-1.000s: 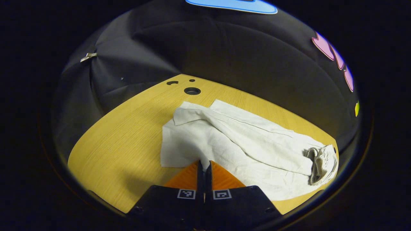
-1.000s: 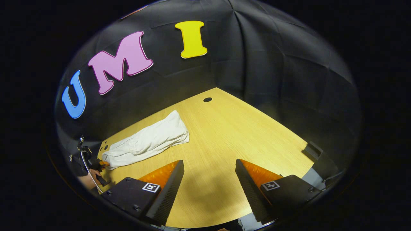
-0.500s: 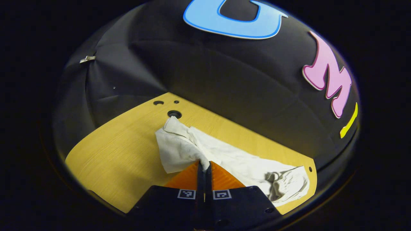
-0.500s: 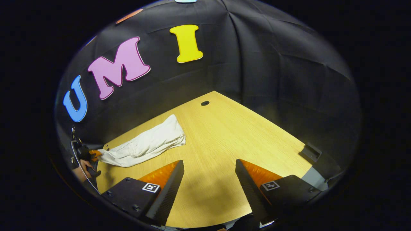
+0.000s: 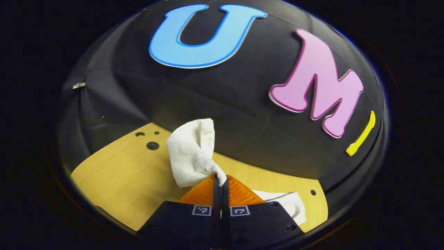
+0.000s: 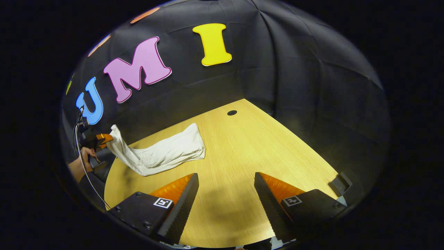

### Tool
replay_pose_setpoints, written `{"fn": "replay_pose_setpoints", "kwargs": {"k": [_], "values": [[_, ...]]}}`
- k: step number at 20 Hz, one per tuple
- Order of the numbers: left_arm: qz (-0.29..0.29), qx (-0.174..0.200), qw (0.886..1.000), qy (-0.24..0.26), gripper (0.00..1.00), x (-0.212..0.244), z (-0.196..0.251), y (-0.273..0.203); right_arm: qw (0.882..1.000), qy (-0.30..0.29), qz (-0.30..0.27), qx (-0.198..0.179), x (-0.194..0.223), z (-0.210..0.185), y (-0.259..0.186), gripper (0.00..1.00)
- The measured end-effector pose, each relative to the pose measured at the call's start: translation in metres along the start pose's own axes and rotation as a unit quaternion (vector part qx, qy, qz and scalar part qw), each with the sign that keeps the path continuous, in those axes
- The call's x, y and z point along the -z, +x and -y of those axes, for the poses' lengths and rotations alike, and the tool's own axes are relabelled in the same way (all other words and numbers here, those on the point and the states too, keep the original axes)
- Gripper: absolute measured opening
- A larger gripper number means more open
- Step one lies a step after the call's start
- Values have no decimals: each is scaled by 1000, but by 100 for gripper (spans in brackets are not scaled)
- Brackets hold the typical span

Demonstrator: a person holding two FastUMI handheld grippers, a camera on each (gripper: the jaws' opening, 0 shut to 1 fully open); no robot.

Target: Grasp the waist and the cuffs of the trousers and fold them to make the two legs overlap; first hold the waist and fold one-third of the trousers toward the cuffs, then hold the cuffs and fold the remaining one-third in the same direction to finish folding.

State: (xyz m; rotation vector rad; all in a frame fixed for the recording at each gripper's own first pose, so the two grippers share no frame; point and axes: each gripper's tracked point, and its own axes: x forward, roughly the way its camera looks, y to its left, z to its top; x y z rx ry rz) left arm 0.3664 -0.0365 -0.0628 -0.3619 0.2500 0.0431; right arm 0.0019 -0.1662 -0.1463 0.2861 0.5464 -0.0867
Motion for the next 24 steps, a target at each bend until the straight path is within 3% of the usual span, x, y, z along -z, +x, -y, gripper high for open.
{"fn": "replay_pose_setpoints", "kwargs": {"k": [5,13,19,21,22,24], "values": [[-14,56,998,39,5,21,100,6,1000,14,-17,-13,12,7,8,99],[-83,139,984,77,5,117,238,15,999,0,-32,-32,18,16,8,99],[-135,154,973,101,5,178,272,15,998,-7,-42,-36,22,27,4,98],[-157,154,969,111,13,197,273,15,998,-7,-46,-36,25,30,3,98],[-163,154,968,117,7,205,271,16,998,-8,-47,-36,25,31,2,98],[-167,163,964,127,36,213,268,2,998,-7,-48,-37,26,30,1,99]]}}
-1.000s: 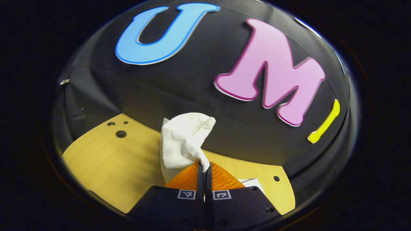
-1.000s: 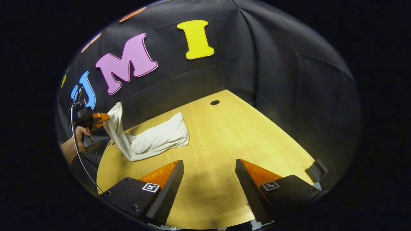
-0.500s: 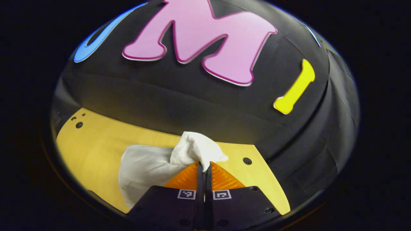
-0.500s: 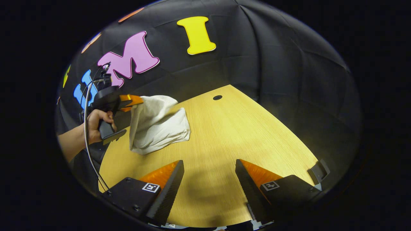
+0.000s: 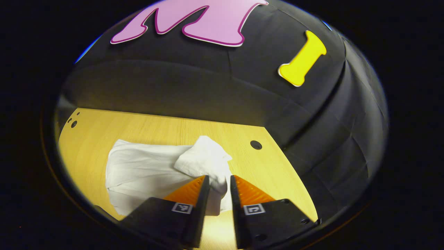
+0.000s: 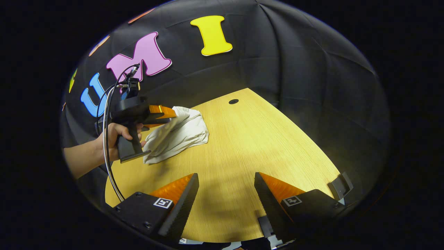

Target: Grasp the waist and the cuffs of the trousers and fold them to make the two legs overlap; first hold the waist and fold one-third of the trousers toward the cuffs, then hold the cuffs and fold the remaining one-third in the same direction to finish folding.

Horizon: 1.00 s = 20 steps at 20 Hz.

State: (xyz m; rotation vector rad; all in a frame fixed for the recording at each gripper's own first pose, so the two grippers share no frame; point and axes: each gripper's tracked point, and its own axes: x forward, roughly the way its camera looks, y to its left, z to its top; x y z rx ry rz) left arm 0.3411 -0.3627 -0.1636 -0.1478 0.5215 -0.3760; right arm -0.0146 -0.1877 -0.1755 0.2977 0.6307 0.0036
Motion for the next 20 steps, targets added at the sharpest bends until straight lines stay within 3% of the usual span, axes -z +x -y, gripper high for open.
{"fn": "replay_pose_setpoints", "kwargs": {"k": [3,7,9,14,20], "values": [[5,18,1000,18,77,9,4,-20,1000,-4,1,-4,0,-4,-1,98],[37,-4,997,70,96,1,-25,-69,1000,-10,1,-20,-2,-25,3,98],[72,-27,992,97,96,-13,-45,-103,999,-16,5,-30,-7,-41,6,99],[161,-103,976,101,96,-38,-102,-209,997,-53,27,-49,-26,-88,13,98],[187,-162,965,91,96,7,-145,-323,990,-87,74,-79,-48,-166,-8,98]]}}
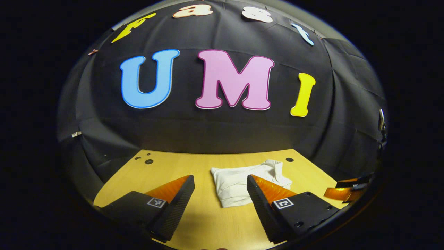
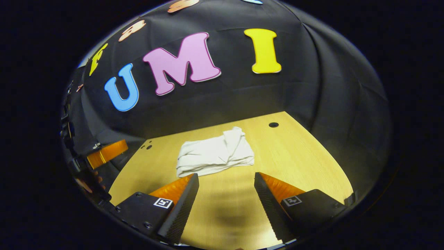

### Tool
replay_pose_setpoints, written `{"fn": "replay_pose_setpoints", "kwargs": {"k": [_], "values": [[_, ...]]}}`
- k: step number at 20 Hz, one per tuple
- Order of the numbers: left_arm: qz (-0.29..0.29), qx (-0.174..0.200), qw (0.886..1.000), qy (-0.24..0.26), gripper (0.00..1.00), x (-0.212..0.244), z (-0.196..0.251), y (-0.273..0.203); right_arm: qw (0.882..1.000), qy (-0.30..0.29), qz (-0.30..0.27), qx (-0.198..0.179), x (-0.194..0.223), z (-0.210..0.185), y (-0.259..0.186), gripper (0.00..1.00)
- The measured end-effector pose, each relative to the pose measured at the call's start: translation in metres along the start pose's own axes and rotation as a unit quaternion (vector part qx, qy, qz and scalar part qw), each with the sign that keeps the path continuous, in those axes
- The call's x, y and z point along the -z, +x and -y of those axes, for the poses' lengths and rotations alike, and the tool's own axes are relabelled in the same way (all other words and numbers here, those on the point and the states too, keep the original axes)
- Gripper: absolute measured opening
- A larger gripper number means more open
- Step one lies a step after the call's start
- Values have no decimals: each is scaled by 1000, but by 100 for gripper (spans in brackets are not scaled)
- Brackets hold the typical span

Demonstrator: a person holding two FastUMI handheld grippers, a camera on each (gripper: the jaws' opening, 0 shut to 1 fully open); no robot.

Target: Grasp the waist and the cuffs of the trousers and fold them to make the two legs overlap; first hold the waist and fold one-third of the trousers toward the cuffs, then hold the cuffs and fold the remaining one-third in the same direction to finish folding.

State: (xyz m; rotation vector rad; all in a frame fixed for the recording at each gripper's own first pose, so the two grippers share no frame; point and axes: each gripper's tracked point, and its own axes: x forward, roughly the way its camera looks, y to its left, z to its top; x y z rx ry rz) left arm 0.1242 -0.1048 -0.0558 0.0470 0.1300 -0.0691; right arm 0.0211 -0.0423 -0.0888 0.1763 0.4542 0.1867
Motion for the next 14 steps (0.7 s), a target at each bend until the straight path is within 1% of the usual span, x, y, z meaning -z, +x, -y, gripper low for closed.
{"fn": "replay_pose_setpoints", "kwargs": {"k": [2,4,6,8,10,12,14], "values": [[2,-10,1000,12,96,4,-16,-30,1000,-11,18,-9,-8,-26,-6,98],[11,-20,1000,13,96,5,-31,-51,999,-19,36,-20,-12,-53,-15,98],[14,-28,999,-10,95,8,-45,-67,998,-35,53,-22,-15,-73,-24,98],[10,-41,997,-60,96,14,-62,-79,996,-50,71,-26,-14,-94,-31,98],[7,-35,995,-90,96,21,-70,-87,994,-66,79,-32,-8,-112,-38,98],[-2,-30,996,-83,96,32,-79,-87,991,-93,89,-36,-7,-129,-43,98],[-11,-26,996,-84,96,39,-84,-88,990,-104,90,-44,1,-145,-47,98]]}}
